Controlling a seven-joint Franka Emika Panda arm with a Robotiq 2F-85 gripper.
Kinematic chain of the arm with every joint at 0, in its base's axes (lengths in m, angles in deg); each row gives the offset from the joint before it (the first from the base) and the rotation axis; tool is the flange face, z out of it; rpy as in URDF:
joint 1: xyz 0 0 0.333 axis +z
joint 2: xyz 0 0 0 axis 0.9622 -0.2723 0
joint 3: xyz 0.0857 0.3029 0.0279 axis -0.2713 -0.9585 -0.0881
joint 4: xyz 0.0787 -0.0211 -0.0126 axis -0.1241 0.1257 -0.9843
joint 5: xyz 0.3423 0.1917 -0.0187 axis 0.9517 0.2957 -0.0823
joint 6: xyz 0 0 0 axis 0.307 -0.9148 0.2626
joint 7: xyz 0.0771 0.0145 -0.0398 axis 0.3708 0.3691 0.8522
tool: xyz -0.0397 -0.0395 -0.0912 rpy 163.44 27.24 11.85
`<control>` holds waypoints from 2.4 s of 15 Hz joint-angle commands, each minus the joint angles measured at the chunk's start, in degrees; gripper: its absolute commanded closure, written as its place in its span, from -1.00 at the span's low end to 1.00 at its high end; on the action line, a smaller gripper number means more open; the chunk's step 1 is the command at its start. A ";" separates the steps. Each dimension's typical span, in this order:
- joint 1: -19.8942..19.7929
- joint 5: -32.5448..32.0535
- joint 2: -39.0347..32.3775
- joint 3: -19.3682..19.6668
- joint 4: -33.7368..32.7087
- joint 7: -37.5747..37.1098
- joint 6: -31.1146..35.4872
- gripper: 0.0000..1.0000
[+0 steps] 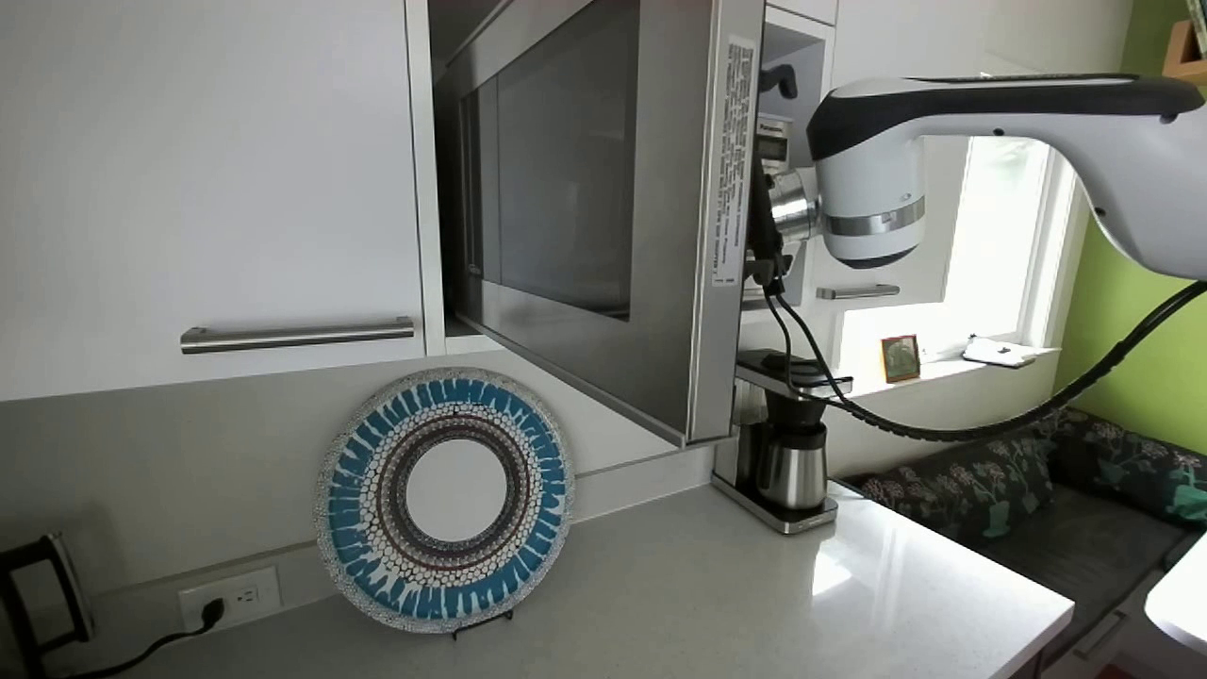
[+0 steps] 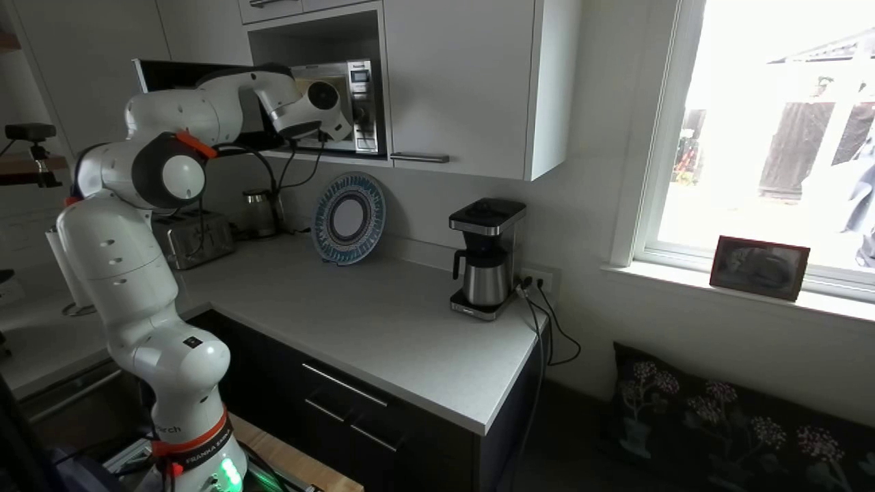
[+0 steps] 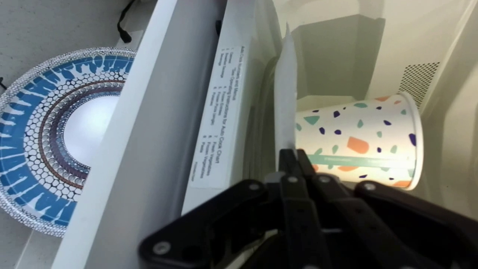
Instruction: Put the plate and the cup in the microwave
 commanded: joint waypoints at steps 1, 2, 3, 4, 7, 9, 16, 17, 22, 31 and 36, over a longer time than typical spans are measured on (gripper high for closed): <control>0.83 -3.31 -0.23 -0.36 0.40 -4.12 2.53 0.99; 0.95 -3.71 -0.45 -0.44 0.24 -4.55 2.91 0.99; 1.01 -4.32 -0.61 -0.49 0.12 -5.20 3.04 0.99; 1.10 -4.75 -0.78 -0.52 -0.01 -5.71 3.46 0.99; 1.28 -6.60 -1.18 -0.67 -0.06 -7.77 4.40 0.99; 1.47 -7.08 -1.62 -0.77 -0.50 -8.58 5.43 0.99; 1.98 -9.11 -2.75 -1.07 -1.34 -10.99 8.00 0.99; 1.98 -9.82 -2.87 -1.06 -1.35 -11.69 7.88 0.99; 2.37 -12.02 -3.45 -1.10 -2.21 -14.09 8.34 0.99; 3.11 -15.27 -4.84 -1.17 -2.85 -17.39 11.56 0.99; 2.94 -17.66 -4.55 -0.86 -4.03 -18.17 10.81 0.06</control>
